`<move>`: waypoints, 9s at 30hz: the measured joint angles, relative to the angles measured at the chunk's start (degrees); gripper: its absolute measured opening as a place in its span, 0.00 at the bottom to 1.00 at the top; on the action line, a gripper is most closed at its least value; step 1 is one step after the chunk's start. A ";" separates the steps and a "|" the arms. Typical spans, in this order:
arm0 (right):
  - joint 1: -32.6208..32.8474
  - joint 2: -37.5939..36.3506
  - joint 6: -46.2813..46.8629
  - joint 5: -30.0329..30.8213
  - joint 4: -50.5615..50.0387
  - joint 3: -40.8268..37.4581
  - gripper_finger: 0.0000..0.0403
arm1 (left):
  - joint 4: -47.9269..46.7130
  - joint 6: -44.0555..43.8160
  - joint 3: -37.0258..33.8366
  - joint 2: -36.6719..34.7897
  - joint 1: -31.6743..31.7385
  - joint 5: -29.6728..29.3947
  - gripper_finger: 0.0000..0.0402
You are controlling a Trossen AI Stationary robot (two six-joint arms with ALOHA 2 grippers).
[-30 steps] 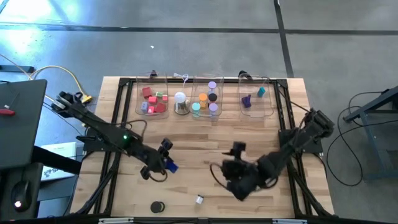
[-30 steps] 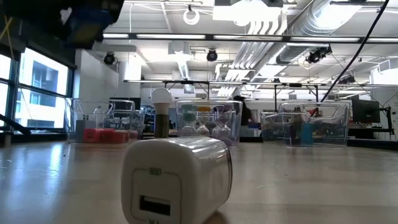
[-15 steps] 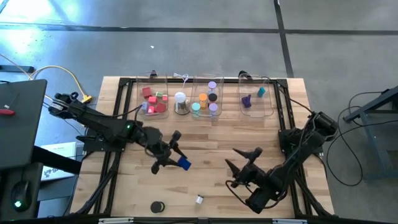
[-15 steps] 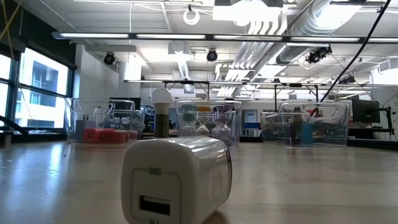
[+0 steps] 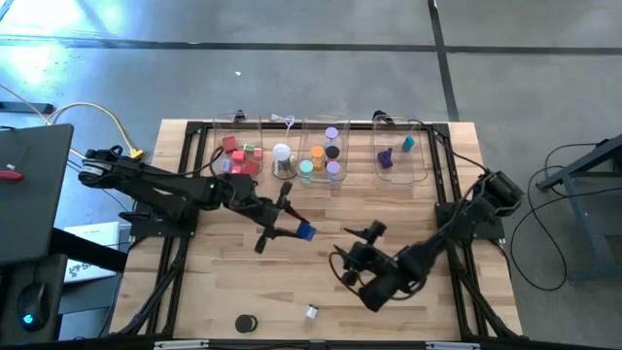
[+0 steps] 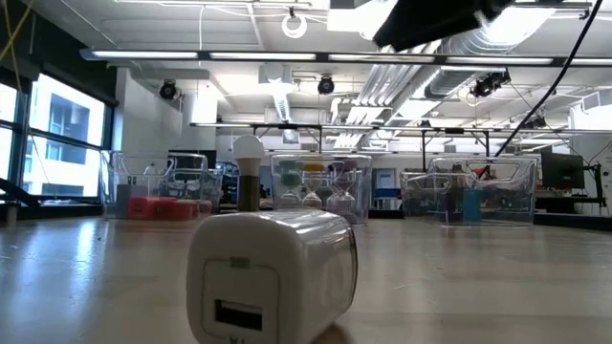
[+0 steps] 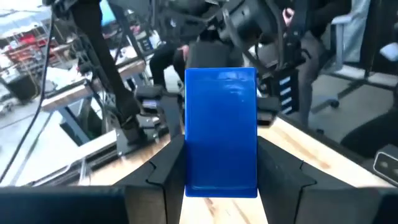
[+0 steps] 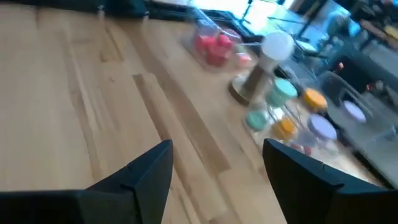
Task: Pick & Place Office items
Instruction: Put the blue digital clock into the right transparent bin, then put the black hourglass into the middle transparent bin
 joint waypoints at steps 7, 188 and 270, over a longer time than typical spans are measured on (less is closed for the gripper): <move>-3.36 0.04 -22.73 0.98 21.28 -0.02 0.59 | 1.42 -2.52 -0.02 0.40 2.42 2.92 0.36; -76.57 -9.38 -21.46 -55.31 -16.39 -18.03 0.43 | 5.31 -26.88 -0.59 5.11 -0.61 -10.80 0.78; -72.63 -30.90 -20.32 -55.44 -13.23 -18.01 0.82 | 4.57 -28.24 -0.57 4.81 -0.70 -10.78 0.78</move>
